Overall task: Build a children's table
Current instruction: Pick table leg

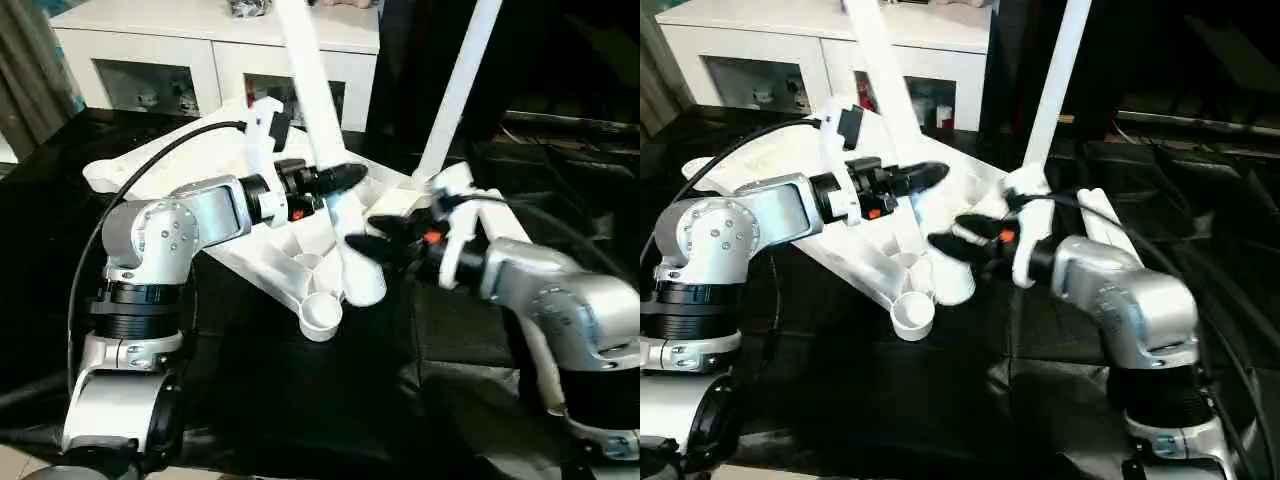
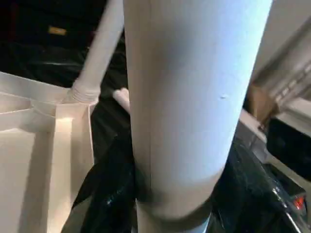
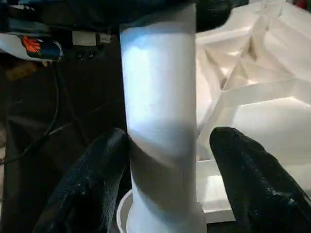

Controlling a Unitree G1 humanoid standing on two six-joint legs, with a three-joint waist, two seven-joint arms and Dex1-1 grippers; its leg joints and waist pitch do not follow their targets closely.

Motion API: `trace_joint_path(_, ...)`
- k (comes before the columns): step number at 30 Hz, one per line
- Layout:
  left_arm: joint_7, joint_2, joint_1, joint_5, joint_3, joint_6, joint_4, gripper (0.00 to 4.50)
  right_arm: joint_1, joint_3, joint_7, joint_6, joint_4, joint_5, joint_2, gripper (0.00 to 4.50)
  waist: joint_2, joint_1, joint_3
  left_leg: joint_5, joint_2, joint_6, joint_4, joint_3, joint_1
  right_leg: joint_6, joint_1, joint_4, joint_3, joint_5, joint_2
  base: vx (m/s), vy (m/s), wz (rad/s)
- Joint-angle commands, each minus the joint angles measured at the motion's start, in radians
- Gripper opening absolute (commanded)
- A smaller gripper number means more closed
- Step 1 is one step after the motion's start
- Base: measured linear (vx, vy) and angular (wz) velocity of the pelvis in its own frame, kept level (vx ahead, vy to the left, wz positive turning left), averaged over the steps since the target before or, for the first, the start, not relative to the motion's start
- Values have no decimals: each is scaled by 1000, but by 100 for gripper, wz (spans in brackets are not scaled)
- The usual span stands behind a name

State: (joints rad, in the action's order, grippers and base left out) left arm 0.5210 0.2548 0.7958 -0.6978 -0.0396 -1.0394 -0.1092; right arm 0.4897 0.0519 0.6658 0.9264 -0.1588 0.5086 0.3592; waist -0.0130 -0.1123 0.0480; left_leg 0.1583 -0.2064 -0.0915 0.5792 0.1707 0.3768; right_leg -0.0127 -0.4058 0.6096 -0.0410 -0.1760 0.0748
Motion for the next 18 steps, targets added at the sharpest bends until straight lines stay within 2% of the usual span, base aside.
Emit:
trace_joint_path(1,47,19,8,21,42,18,30,186,26,17,31,4,3,6,30,302,-7,-2,-66,183,-5,-35,-60,4,-13,129,51,-71,27,-236,41,0,0,0)
trace_joint_path(5,78,31,11,27,64,21,35,186,30,31,59,7,6,7,53,302,-9,-2,-65,177,-4,-34,-59,5,-12,125,51,-71,29,-231,41,0,0,0)
trace_joint_path(12,146,46,11,17,97,23,64,186,30,62,111,11,21,14,76,302,-9,-3,-65,173,-5,-31,-57,6,-12,146,52,-67,28,-215,42,0,0,0)
trace_joint_path(18,181,51,2,13,115,28,93,186,22,71,130,22,26,23,78,302,-9,-3,-66,166,-5,-28,-56,6,-12,150,53,-66,28,-212,42,0,0,0)
